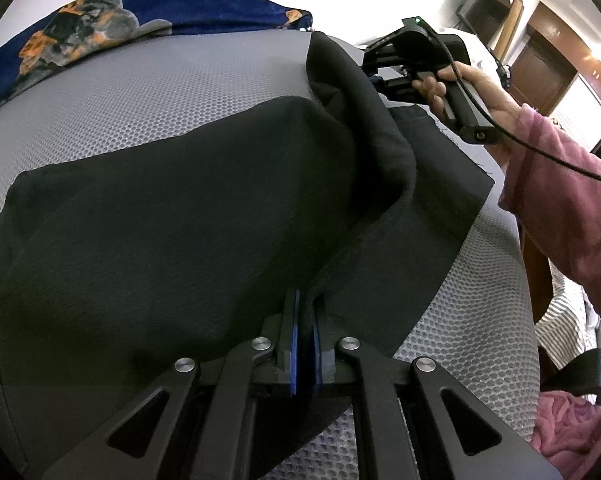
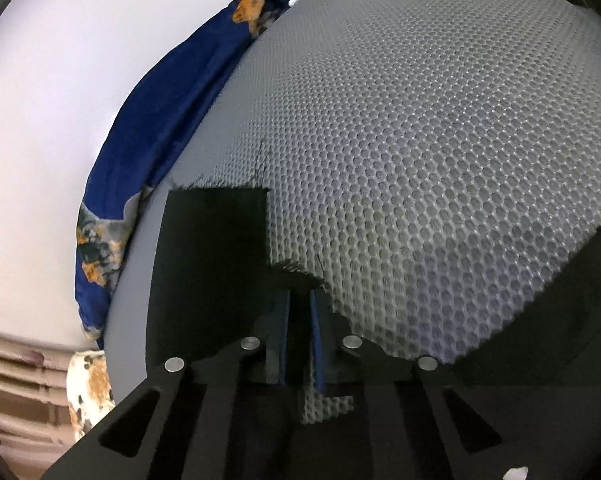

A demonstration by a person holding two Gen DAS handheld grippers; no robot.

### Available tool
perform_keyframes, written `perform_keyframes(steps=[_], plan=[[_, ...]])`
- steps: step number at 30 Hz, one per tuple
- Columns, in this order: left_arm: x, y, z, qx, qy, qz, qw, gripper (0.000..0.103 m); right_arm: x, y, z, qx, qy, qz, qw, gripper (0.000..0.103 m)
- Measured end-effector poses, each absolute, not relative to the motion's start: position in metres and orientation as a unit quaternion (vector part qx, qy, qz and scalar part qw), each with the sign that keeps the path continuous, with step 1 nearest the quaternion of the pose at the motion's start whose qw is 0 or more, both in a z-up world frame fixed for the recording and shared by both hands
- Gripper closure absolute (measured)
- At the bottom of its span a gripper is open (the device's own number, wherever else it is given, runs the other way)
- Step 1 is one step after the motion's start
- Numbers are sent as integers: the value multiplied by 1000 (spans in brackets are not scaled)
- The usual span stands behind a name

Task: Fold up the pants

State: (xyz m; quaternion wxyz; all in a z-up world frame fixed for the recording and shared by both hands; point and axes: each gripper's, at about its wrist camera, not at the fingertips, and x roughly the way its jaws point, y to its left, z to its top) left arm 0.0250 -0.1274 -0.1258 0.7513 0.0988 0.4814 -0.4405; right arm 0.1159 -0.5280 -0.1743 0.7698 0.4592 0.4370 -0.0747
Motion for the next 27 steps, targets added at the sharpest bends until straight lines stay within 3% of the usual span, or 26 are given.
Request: perform_keyframes(steps=[8,15,21,27], plan=[[21,-130,-124,112,475,-437,755,96,99,-528,-121,416,404,-101,809,100],[6,-140,-115,150,446,-444,763,96,-7,-543,-54,372,354,-182,838,100],[-11,-157,-124,217,439,-445,750,96,-97,-545,-90,361,392,-272,802,101],[-17,-164,-123,266,425,-449,740,95,-123,-551,-150,390,427,-298,759,101]])
